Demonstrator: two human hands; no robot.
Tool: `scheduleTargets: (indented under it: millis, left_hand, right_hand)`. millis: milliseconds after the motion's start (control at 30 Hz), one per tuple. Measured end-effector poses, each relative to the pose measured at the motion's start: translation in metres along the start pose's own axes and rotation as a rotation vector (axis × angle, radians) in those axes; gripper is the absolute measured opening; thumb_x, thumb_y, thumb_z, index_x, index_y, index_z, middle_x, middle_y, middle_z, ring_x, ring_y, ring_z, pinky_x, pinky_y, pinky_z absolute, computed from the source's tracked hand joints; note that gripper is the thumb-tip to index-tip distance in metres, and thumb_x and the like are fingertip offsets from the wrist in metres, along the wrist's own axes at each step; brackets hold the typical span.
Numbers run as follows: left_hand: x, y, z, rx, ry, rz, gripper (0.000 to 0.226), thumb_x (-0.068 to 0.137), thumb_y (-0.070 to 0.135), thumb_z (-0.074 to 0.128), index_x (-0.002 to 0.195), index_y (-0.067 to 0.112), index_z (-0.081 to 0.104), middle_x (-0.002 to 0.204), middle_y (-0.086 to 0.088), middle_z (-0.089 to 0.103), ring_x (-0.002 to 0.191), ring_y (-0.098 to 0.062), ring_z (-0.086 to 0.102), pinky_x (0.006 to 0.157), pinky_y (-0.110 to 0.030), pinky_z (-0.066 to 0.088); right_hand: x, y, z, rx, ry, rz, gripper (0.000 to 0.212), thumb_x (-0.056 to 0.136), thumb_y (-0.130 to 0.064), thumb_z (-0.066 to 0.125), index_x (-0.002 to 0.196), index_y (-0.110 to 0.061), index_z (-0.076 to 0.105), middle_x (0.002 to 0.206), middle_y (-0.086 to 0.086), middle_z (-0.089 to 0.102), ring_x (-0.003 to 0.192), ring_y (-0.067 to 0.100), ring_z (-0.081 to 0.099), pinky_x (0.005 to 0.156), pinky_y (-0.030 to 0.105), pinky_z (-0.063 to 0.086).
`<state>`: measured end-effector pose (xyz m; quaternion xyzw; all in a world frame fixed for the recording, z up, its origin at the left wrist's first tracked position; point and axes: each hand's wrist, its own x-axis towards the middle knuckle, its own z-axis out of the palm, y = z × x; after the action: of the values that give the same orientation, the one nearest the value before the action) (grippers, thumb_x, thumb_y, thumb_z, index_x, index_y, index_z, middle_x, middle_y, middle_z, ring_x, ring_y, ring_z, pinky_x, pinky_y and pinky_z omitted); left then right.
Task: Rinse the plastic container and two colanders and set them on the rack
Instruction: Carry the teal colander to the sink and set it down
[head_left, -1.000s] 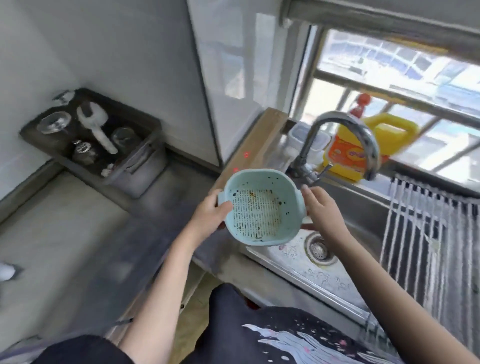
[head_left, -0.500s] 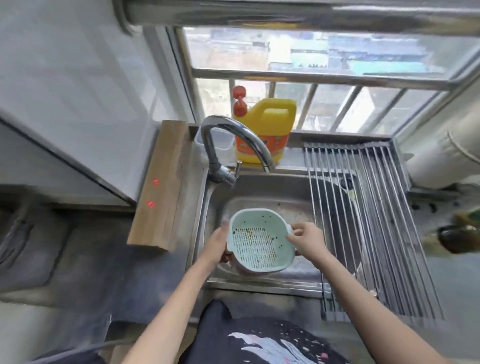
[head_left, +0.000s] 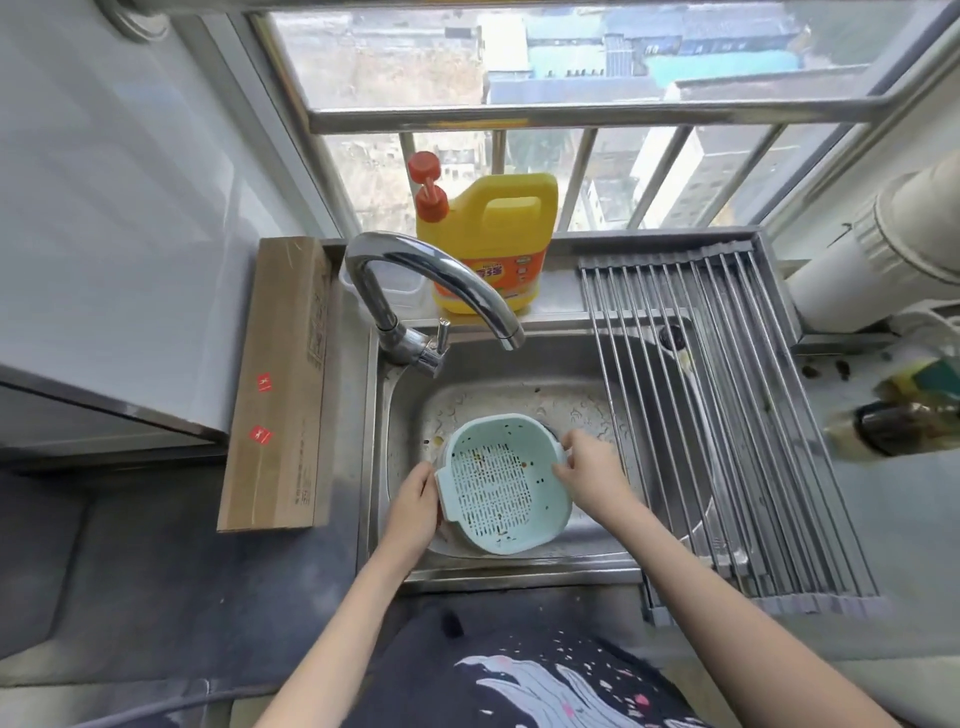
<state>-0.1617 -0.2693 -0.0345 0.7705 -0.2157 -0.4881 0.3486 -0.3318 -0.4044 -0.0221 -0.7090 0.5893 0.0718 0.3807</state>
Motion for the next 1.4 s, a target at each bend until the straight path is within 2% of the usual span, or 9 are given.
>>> scheduleTargets:
  millis: [200, 300, 633, 767, 900, 1100, 1233, 1300, 1400]
  left_hand:
    - [-0.008, 0.003, -0.003, -0.037, 0.011, 0.085, 0.034, 0.102, 0.016, 0.035, 0.071, 0.024, 0.046, 0.065, 0.012, 0.055, 0.058, 0.003, 0.049, 0.057, -0.013, 0.041]
    - [-0.009, 0.007, -0.011, -0.023, 0.004, 0.132, 0.035, 0.102, 0.015, 0.035, 0.071, 0.026, 0.047, 0.057, 0.016, 0.056, 0.053, 0.007, 0.049, 0.051, -0.009, 0.039]
    - [-0.001, 0.017, -0.012, -0.025, 0.006, 0.139, 0.033, 0.103, 0.023, 0.033, 0.075, 0.017, 0.048, 0.065, 0.006, 0.052, 0.054, -0.002, 0.046, 0.048, -0.015, 0.036]
    - [0.008, 0.014, -0.019, -0.011, 0.046, 0.109, 0.032, 0.103, 0.025, 0.032, 0.076, 0.015, 0.045, 0.072, -0.005, 0.047, 0.066, -0.02, 0.042, 0.057, -0.03, 0.036]
    - [0.004, 0.015, -0.021, -0.058, 0.093, 0.093, 0.034, 0.104, 0.015, 0.03, 0.076, 0.02, 0.048, 0.071, 0.003, 0.052, 0.061, -0.008, 0.048, 0.049, -0.012, 0.042]
    - [0.001, 0.001, -0.023, -0.013, 0.295, 0.079, 0.033, 0.102, 0.014, 0.033, 0.074, 0.02, 0.048, 0.078, -0.002, 0.061, 0.07, -0.013, 0.055, 0.059, -0.024, 0.045]
    - [0.002, -0.003, -0.021, 0.044, 0.285, 0.068, 0.029, 0.102, 0.015, 0.034, 0.081, 0.02, 0.052, 0.083, -0.001, 0.064, 0.076, -0.014, 0.058, 0.067, -0.028, 0.047]
    - [0.004, -0.005, -0.019, 0.051, 0.279, 0.053, 0.026, 0.102, 0.015, 0.034, 0.089, 0.018, 0.056, 0.083, 0.002, 0.064, 0.076, -0.013, 0.057, 0.065, -0.025, 0.046]
    - [0.009, -0.002, -0.016, 0.059, 0.276, 0.022, 0.028, 0.102, 0.016, 0.034, 0.088, 0.022, 0.056, 0.083, 0.005, 0.064, 0.077, -0.013, 0.059, 0.068, -0.029, 0.049]
  right_hand:
    - [0.004, -0.01, -0.015, -0.354, -0.167, -0.119, 0.021, 0.091, -0.013, 0.046, 0.111, -0.01, 0.047, 0.084, 0.005, 0.059, 0.068, 0.021, 0.055, 0.051, 0.028, 0.044]
    - [0.008, -0.005, -0.029, -0.113, -0.255, -0.122, 0.019, 0.087, -0.015, 0.057, 0.104, -0.007, 0.055, 0.088, 0.007, 0.063, 0.068, 0.018, 0.058, 0.061, 0.035, 0.056]
    - [0.005, 0.0, -0.046, 0.22, -0.265, -0.146, 0.021, 0.088, -0.003, 0.054, 0.102, -0.018, 0.059, 0.082, 0.006, 0.067, 0.058, 0.014, 0.06, 0.049, 0.019, 0.049]
    - [0.003, 0.008, -0.054, 0.57, -0.251, 0.029, 0.023, 0.09, -0.001, 0.05, 0.109, -0.006, 0.061, 0.098, 0.014, 0.067, 0.062, 0.014, 0.057, 0.057, 0.022, 0.052]
    - [0.005, 0.005, -0.053, 0.821, -0.189, 0.314, 0.011, 0.091, 0.001, 0.049, 0.098, 0.002, 0.058, 0.093, 0.015, 0.061, 0.065, 0.016, 0.056, 0.054, 0.018, 0.053]
    - [0.012, -0.01, -0.018, 1.266, -0.153, 0.745, 0.031, 0.09, 0.013, 0.042, 0.118, 0.001, 0.048, 0.115, 0.025, 0.055, 0.103, 0.032, 0.059, 0.078, 0.033, 0.053]
    - [0.026, -0.009, 0.009, 1.334, -0.039, 0.97, 0.026, 0.095, 0.008, 0.042, 0.117, 0.003, 0.054, 0.127, 0.02, 0.058, 0.11, 0.03, 0.061, 0.064, 0.026, 0.057]
    - [0.036, -0.002, 0.019, 1.324, 0.011, 1.017, 0.02, 0.098, 0.003, 0.04, 0.106, 0.001, 0.059, 0.122, 0.015, 0.062, 0.091, 0.026, 0.064, 0.044, 0.021, 0.053]
    - [0.056, 0.019, 0.033, 1.339, 0.086, 1.087, 0.031, 0.101, -0.007, 0.039, 0.125, -0.004, 0.058, 0.117, 0.011, 0.064, 0.058, 0.027, 0.065, 0.023, 0.022, 0.04]
